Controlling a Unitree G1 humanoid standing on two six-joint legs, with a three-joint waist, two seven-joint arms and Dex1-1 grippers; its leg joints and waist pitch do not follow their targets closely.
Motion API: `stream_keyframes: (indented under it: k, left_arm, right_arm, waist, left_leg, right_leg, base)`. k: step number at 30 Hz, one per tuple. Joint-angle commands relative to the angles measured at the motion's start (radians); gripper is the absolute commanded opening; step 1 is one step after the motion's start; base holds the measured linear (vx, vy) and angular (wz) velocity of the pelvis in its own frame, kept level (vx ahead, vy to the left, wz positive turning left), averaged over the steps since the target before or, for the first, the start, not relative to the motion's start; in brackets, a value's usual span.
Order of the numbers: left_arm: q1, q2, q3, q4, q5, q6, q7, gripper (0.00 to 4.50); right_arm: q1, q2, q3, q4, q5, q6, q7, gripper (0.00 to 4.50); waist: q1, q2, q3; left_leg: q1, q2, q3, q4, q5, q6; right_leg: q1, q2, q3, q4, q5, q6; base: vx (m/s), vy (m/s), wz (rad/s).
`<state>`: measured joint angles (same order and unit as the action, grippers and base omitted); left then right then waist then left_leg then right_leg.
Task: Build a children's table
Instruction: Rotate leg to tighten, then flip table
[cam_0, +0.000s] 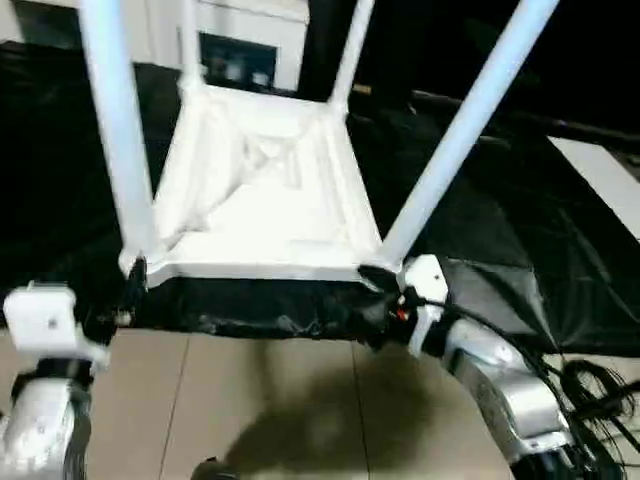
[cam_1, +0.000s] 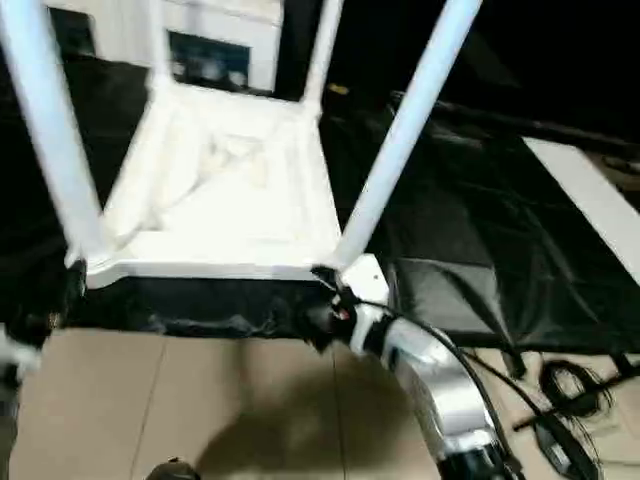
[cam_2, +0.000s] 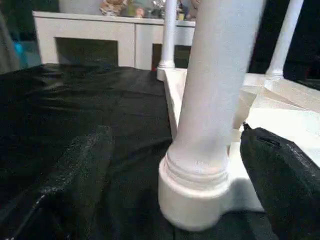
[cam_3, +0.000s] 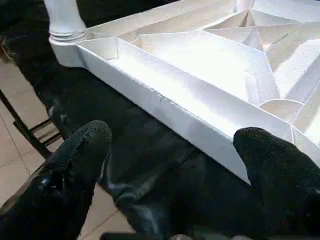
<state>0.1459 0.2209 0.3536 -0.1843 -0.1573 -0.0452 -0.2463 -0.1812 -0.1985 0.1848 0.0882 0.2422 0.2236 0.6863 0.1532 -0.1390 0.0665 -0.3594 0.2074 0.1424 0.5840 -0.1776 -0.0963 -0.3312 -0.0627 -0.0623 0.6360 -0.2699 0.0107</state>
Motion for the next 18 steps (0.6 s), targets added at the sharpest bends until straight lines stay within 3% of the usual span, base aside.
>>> stream_keyframes:
  k: [1, 4, 7, 10, 13, 14, 17, 18]
  left_arm:
    - [-0.052, 0.022, -0.017, 0.047, -0.013, 0.027, -0.02, 4.46]
    - [-0.098, 0.034, -0.015, 0.091, -0.024, 0.027, -0.034, 4.46]
    - [-0.184, 0.063, -0.018, 0.193, 0.002, 0.025, -0.023, 4.46]
    - [-0.215, 0.081, -0.026, 0.226, 0.021, 0.027, -0.012, 4.46]
    - [-0.246, 0.086, -0.036, 0.246, 0.007, 0.057, -0.016, 4.46]
    - [-0.246, 0.085, -0.036, 0.245, 0.006, 0.059, -0.017, 4.29]
    - [-0.247, 0.069, -0.05, 0.239, 0.0, 0.091, -0.013, 4.11]
    - [-0.248, 0.067, -0.057, 0.243, 0.002, 0.091, -0.014, 4.11]
  right_arm:
    - [-0.032, -0.005, -0.003, 0.057, -0.019, -0.037, 0.001, 4.5]
    - [-0.052, 0.003, 0.0, 0.086, -0.022, -0.05, 0.006, 4.5]
    - [-0.086, 0.013, 0.018, 0.117, -0.014, -0.037, 0.047, 4.5]
    - [-0.1, 0.013, 0.032, 0.122, -0.007, -0.021, 0.076, 4.5]
    - [-0.123, 0.015, 0.074, 0.14, 0.0, -0.022, 0.152, 4.5]
    - [-0.124, 0.016, 0.076, 0.142, 0.001, -0.023, 0.155, 4.5]
    - [-0.145, 0.031, 0.085, 0.164, 0.012, -0.031, 0.197, 4.5]
    - [-0.149, 0.035, 0.086, 0.166, 0.015, -0.036, 0.206, 4.5]
  waist:
    - [-0.005, 0.043, -0.063]
    - [-0.008, 0.042, -0.066]
    - [-0.008, 0.042, -0.064]
    - [-0.008, 0.043, -0.064]
    - [-0.008, 0.055, -0.064]
    - [-0.009, 0.051, -0.064]
    - [-0.007, 0.062, -0.064]
    - [-0.006, 0.061, -0.064]
  left_leg:
    - [0.016, 0.025, -0.008, -0.074, -0.091, -0.058]
    - [0.015, 0.022, -0.002, -0.068, -0.054, -0.055]
    - [0.017, 0.023, 0.0, -0.072, -0.094, -0.048]
    - [0.016, 0.028, -0.002, -0.075, -0.11, -0.047]
    - [0.018, 0.031, -0.003, -0.076, -0.137, -0.051]
    - [0.018, 0.031, -0.002, -0.076, -0.142, -0.052]
    - [0.018, 0.033, -0.003, -0.078, -0.167, -0.059]
    - [0.019, 0.034, -0.002, -0.077, -0.169, -0.059]
  right_leg:
    - [0.013, -0.058, 0.037, -0.058, 0.259, -0.117]
    - [0.016, -0.058, 0.039, -0.054, 0.311, -0.131]
    - [0.017, -0.064, 0.041, -0.059, 0.256, -0.134]
    - [0.019, -0.069, 0.042, -0.06, 0.227, -0.136]
    - [0.017, -0.072, 0.041, -0.059, 0.207, -0.148]
    - [0.017, -0.071, 0.041, -0.06, 0.204, -0.15]
    - [0.014, -0.074, 0.042, -0.058, 0.187, -0.169]
    - [0.013, -0.073, 0.042, -0.06, 0.193, -0.172]
  base:
    - [0.05, 0.029, -0.05]
    - [0.0, 0.0, 0.0]
    - [0.0, 0.0, 0.0]
    - [0.0, 0.0, 0.0]
    - [0.0, 0.0, 0.0]
    - [0.0, 0.0, 0.0]
    - [0.0, 0.0, 0.0]
    - [0.0, 0.0, 0.0]
